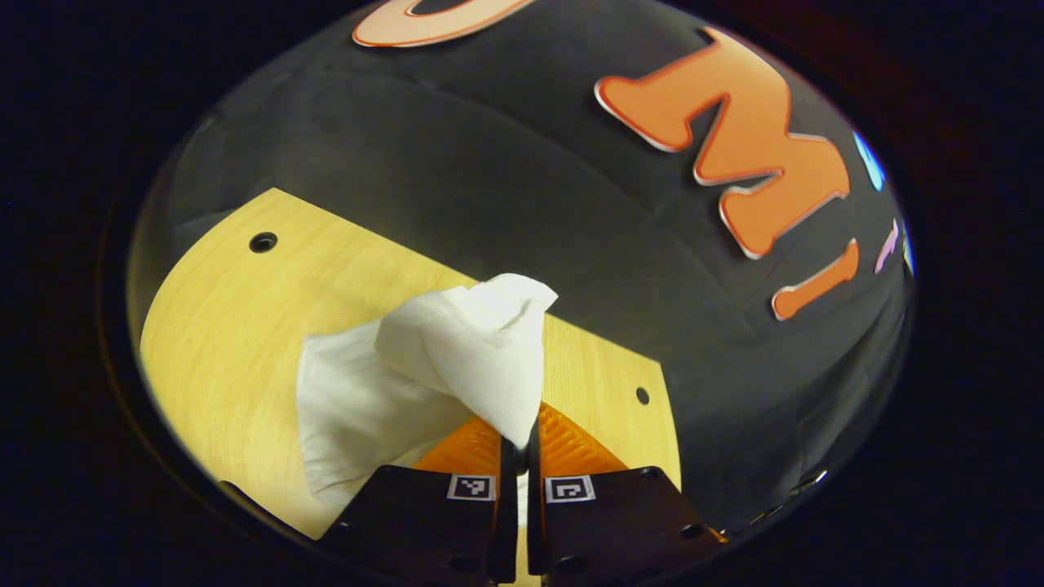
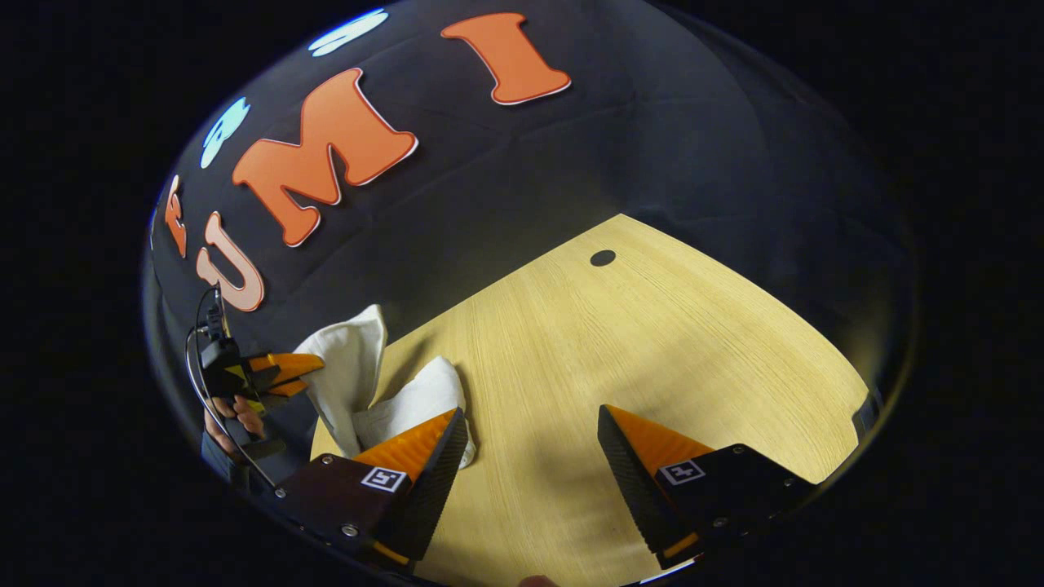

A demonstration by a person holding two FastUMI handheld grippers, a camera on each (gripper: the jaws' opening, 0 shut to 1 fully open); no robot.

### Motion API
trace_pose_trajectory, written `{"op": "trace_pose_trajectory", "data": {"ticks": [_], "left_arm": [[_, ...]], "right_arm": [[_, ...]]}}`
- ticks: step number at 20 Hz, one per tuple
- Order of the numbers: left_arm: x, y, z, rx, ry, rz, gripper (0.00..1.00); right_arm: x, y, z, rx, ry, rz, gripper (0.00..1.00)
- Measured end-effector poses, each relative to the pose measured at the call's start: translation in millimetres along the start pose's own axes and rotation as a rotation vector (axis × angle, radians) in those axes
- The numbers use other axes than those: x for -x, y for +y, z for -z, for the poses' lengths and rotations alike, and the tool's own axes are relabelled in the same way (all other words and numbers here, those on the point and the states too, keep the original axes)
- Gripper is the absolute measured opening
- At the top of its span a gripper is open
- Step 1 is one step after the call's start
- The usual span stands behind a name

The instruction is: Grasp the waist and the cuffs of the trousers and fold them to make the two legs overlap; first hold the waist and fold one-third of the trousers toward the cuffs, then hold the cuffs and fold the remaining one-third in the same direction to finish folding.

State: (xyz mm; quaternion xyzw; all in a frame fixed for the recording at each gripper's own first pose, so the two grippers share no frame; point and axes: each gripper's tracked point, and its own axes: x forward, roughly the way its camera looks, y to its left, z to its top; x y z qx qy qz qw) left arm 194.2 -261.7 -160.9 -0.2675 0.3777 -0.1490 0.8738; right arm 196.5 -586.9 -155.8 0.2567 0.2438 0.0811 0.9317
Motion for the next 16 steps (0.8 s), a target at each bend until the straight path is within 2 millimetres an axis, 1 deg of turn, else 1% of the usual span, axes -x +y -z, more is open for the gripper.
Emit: {"op": "trace_pose_trajectory", "data": {"ticks": [1,3,4,5,7,8,9,10,11,12,13,14,15,16], "left_arm": [[-10,-6,21,-0.031,0.033,-0.003,0.09],[-23,-15,60,-0.099,0.093,-0.004,0.09],[-25,-18,78,-0.139,0.124,-0.01,0.09],[-28,-16,96,-0.189,0.157,-0.026,0.09],[-22,-10,120,-0.332,0.227,-0.073,0.11],[-17,-11,125,-0.392,0.233,-0.074,0.17],[-13,-18,130,-0.434,0.238,-0.048,0.21],[-6,-31,135,-0.449,0.243,0.006,0.18],[1,-46,138,-0.448,0.244,0.067,0.39],[8,-57,139,-0.449,0.243,0.104,0.43],[16,-66,138,-0.451,0.221,0.105,0.51],[19,-60,130,-0.45,0.201,0.098,0.59],[26,-53,127,-0.442,0.179,0.086,0.62],[32,-49,123,-0.437,0.155,0.08,0.7]], "right_arm": [[-1,-5,0,-0.007,0.005,0.0,0.96],[-2,-13,-1,-0.015,0.01,-0.004,0.97],[-1,-17,0,-0.017,0.014,-0.005,0.97],[-2,-18,1,-0.017,0.02,-0.014,0.97],[0,-18,5,-0.02,0.045,-0.035,0.96],[-2,-20,6,-0.014,0.049,-0.039,0.97],[-2,-19,8,-0.006,0.058,-0.046,0.97],[-2,-17,10,0.0,0.068,-0.056,0.96],[-4,-14,10,0.003,0.074,-0.067,0.97],[-3,-11,12,0.004,0.081,-0.082,0.97],[-3,-5,13,0.007,0.09,-0.095,0.97],[-3,0,14,0.016,0.092,-0.11,0.97],[-2,5,13,0.032,0.093,-0.12,0.97],[-1,10,13,0.053,0.09,-0.131,0.97]]}}
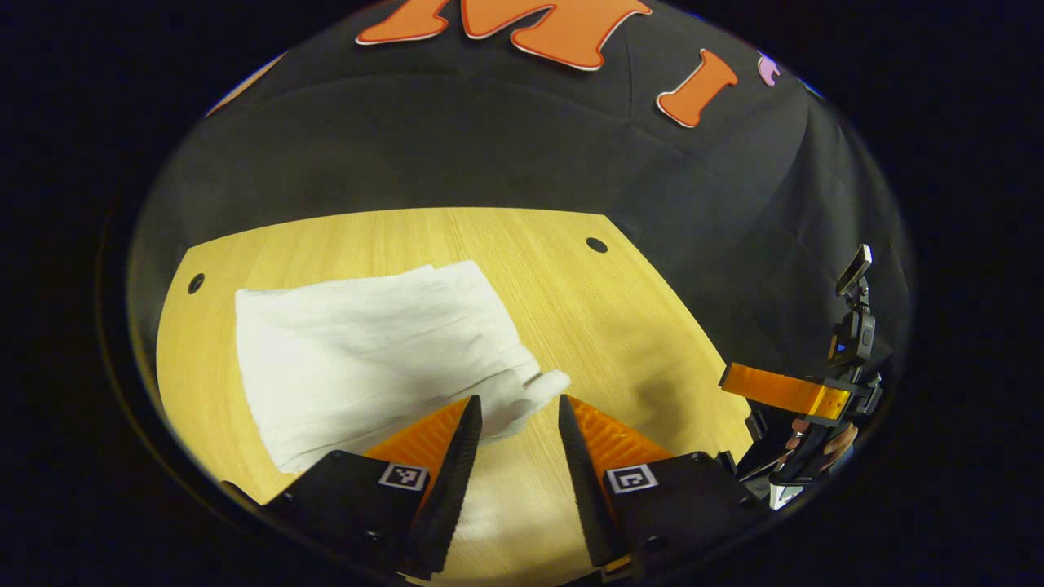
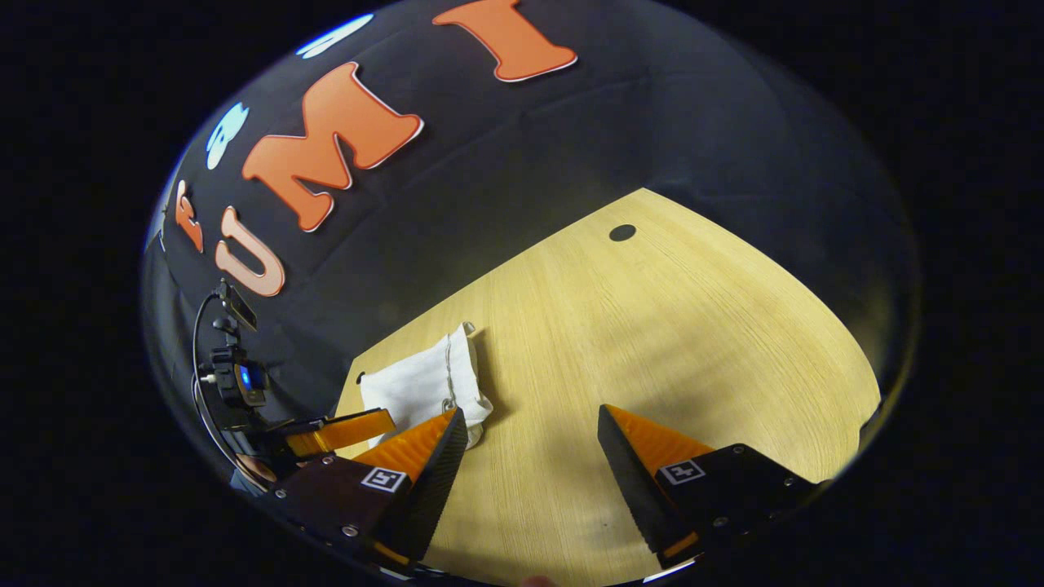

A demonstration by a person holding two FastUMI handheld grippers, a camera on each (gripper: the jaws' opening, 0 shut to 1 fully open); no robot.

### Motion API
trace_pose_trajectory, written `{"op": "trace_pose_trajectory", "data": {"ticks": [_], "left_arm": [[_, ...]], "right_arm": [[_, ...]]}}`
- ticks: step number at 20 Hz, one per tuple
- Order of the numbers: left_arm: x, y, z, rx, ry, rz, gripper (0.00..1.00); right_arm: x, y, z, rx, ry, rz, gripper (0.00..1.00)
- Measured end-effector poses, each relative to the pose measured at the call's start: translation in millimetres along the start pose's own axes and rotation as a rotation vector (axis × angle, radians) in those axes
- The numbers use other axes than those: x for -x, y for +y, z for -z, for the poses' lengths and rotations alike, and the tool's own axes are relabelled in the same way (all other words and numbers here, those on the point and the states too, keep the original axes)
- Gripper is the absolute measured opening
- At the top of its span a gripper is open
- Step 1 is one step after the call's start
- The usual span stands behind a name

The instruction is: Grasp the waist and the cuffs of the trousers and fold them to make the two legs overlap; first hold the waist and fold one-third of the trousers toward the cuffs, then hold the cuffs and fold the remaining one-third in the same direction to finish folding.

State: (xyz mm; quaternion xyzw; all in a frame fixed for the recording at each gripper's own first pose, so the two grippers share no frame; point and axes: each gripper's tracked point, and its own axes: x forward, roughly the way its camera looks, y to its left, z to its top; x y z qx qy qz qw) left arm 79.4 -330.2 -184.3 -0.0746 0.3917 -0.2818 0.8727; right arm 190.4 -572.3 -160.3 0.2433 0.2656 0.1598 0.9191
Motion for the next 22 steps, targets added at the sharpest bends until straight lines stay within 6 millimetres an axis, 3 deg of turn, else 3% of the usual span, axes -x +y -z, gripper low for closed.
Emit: {"op": "trace_pose_trajectory", "data": {"ticks": [2,3,4,8,12,14,17,22], "left_arm": [[33,17,-7,-0.018,-0.06,-0.054,0.78],[48,28,-10,-0.037,-0.091,-0.095,0.92],[66,37,-16,-0.059,-0.123,-0.137,1.0],[133,64,-39,-0.108,-0.289,-0.266,1.0],[180,87,-34,-0.112,-0.463,-0.389,1.0],[181,89,-26,-0.107,-0.531,-0.428,1.0],[181,84,-33,-0.135,-0.64,-0.465,1.0],[195,76,-34,-0.154,-0.802,-0.444,1.0]], "right_arm": [[3,12,-7,0.058,-0.026,-0.004,0.96],[5,21,-12,0.087,-0.04,-0.01,0.97],[8,30,-15,0.117,-0.049,-0.022,0.97],[26,72,-42,0.258,-0.159,-0.033,0.97],[50,126,-64,0.337,-0.292,-0.052,0.98],[61,150,-70,0.365,-0.353,-0.06,0.97],[77,181,-74,0.447,-0.429,-0.06,0.97],[101,211,-78,0.525,-0.555,-0.02,0.97]]}}
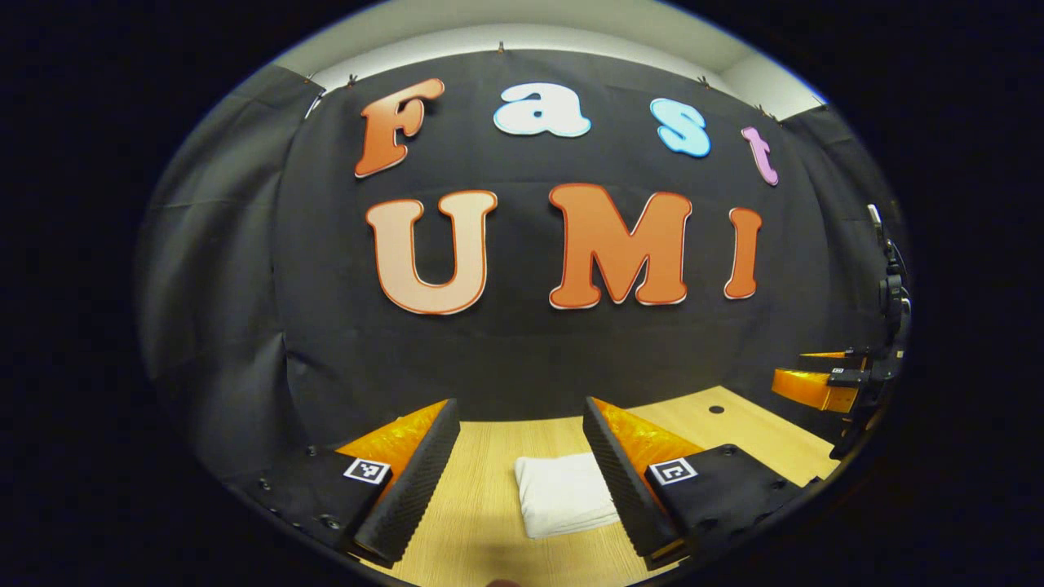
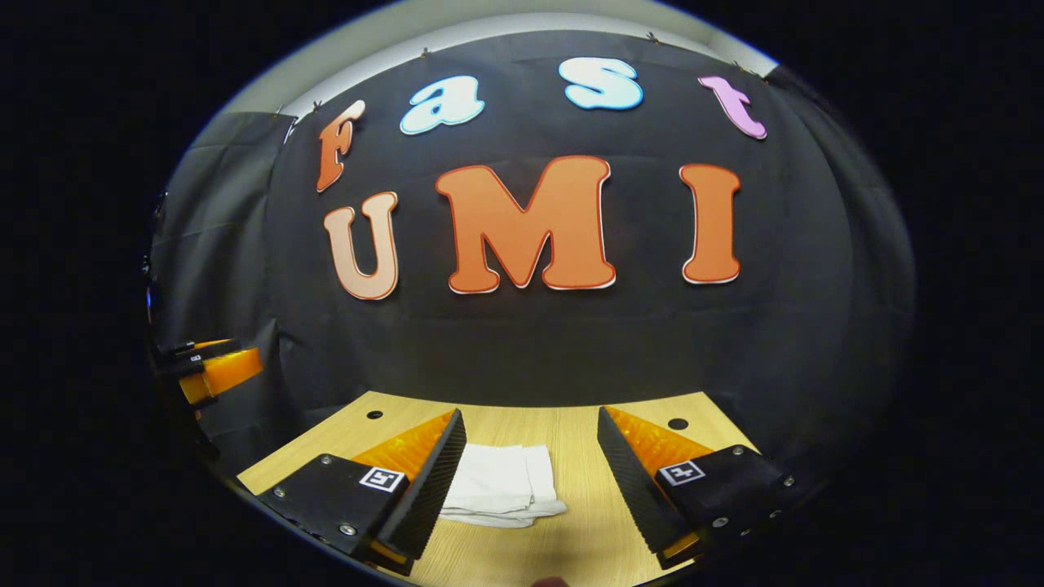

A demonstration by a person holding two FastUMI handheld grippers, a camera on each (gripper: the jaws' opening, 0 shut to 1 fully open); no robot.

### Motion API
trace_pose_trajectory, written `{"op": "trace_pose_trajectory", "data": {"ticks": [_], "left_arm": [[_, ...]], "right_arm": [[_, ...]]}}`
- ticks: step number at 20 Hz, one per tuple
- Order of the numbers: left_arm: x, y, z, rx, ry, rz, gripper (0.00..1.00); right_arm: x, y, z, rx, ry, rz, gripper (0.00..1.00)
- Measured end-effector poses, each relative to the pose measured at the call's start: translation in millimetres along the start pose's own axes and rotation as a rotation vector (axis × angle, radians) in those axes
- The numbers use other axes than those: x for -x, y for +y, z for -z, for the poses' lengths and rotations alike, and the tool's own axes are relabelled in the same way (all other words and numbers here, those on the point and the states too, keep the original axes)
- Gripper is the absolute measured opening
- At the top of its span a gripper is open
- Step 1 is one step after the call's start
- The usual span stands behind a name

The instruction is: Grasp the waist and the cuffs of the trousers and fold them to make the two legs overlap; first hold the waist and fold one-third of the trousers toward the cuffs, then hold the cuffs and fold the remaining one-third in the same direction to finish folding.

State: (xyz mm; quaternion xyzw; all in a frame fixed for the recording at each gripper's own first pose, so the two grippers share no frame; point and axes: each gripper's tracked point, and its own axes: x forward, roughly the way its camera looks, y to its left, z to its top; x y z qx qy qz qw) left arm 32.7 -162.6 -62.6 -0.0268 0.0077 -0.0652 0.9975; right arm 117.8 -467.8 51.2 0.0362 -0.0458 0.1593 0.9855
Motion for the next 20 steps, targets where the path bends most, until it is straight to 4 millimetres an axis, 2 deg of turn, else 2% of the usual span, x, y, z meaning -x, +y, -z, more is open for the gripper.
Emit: {"op": "trace_pose_trajectory", "data": {"ticks": [5,12,20], "left_arm": [[7,-2,2,0.012,0.003,0.023,0.99],[16,-15,7,-0.012,-0.016,0.042,1.0],[11,-29,9,0.016,-0.016,0.068,0.99]], "right_arm": [[12,16,-8,0.036,-0.056,-0.004,0.98],[14,14,-4,0.039,-0.062,0.003,0.98],[19,4,-2,0.043,-0.07,0.018,1.0]]}}
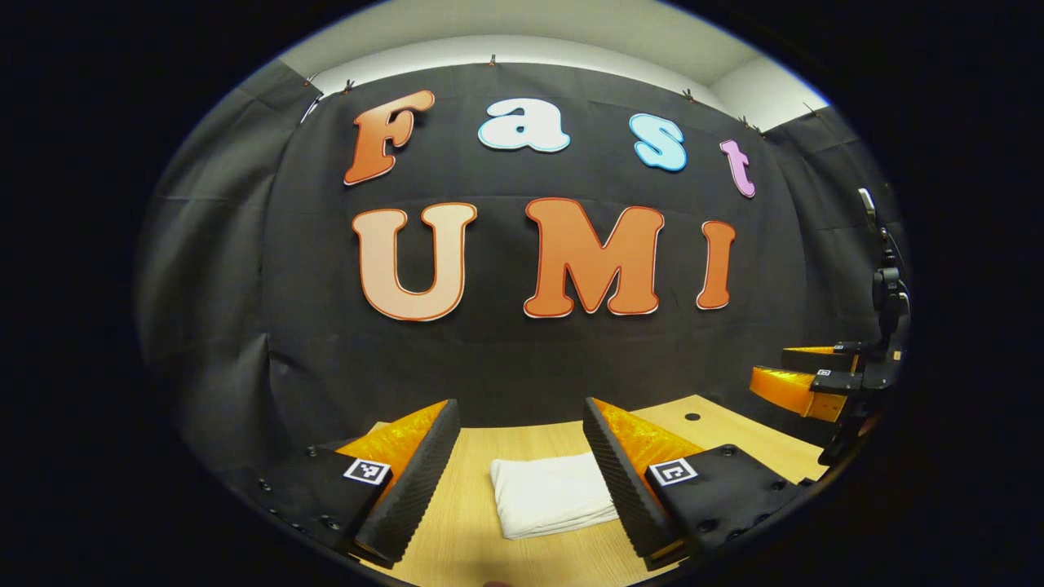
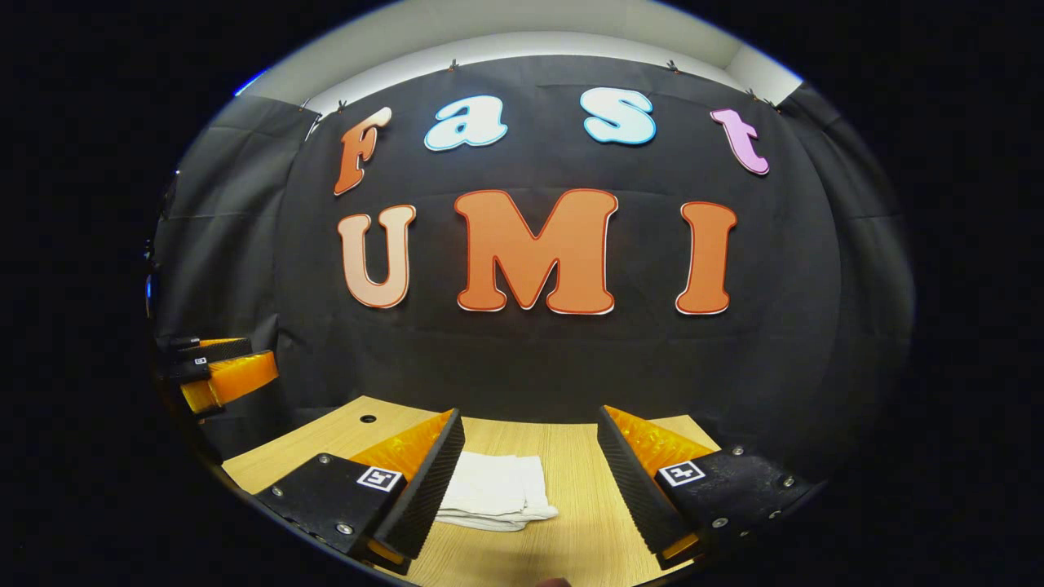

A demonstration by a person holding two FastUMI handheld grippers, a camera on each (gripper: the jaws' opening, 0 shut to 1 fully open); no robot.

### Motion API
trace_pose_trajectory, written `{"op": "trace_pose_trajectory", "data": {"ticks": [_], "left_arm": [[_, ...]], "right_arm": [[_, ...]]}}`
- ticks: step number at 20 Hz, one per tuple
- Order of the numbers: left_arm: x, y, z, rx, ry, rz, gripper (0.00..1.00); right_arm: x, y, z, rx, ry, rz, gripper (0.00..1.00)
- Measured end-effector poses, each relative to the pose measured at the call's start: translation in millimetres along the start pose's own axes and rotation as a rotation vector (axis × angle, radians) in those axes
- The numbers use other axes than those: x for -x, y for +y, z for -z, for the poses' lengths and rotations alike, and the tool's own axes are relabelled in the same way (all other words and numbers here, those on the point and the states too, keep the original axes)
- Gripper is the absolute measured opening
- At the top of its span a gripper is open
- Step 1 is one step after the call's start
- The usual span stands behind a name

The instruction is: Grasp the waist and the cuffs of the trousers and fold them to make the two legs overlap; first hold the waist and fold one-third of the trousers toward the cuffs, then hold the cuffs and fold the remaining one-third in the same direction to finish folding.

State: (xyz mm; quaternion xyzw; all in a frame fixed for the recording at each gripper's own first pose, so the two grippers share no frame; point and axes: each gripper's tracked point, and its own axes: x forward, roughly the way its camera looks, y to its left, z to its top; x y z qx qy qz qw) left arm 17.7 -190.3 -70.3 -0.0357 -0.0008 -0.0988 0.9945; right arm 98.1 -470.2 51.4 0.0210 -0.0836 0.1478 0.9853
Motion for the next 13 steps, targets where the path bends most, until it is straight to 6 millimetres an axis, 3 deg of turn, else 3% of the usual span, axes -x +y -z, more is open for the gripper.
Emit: {"op": "trace_pose_trajectory", "data": {"ticks": [13], "left_arm": [[-5.1,-3.5,2.4,-0.016,0.006,-0.012,0.99]], "right_arm": [[-4.6,1.8,-2.0,-0.007,-0.013,-0.023,0.98]]}}
